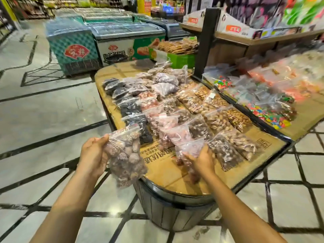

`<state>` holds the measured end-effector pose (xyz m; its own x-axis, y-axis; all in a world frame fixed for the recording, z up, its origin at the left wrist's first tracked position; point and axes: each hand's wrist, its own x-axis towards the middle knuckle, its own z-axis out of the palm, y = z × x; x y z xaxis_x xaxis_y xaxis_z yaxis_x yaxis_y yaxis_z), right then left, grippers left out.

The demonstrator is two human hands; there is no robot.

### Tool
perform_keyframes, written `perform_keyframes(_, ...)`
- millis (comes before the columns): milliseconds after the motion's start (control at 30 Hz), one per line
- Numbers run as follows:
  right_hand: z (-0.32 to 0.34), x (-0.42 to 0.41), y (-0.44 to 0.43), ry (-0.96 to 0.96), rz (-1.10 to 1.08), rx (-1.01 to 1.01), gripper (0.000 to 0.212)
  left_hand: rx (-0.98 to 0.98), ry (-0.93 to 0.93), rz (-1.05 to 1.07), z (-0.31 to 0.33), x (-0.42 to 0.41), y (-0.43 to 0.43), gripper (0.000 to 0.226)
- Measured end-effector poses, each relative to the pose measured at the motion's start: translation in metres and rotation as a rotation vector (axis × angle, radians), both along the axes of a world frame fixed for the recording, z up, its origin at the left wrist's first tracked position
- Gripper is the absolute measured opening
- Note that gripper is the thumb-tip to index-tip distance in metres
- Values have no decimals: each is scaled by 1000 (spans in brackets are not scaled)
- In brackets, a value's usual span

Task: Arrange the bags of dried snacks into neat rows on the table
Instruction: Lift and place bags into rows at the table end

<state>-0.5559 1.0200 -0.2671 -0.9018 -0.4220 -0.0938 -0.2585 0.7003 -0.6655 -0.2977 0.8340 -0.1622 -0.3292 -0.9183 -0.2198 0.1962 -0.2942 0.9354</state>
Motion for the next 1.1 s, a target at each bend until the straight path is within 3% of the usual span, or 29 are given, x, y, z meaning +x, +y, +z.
perform_keyframes(100,21,42,-24,38,-1,-227,105,-32,20,-65,-3,18,-22,32)
perform_keyframes(300,33,155,-123,-349,391,-363,86,22,23,-254,-13,63,-84,32)
perform_keyframes(433,59,186,-191,-507,609,-323,30,33,-26,-439,-17,74,-134,26)
perform_keyframes(567,58,189,-252,-464,567,-367,15,63,-16,-495,-31,69,-199,26)
perform_keyframes(733,42,172,-342,-443,502,-425,17,125,29,-565,-48,40,-295,24)
perform_keyframes(933,45,152,-486,-319,401,-423,16,67,-72,-451,-60,10,-430,11)
perform_keyframes(1100,44,133,-600,-257,325,-463,8,-129,-277,-462,-74,11,-533,62)
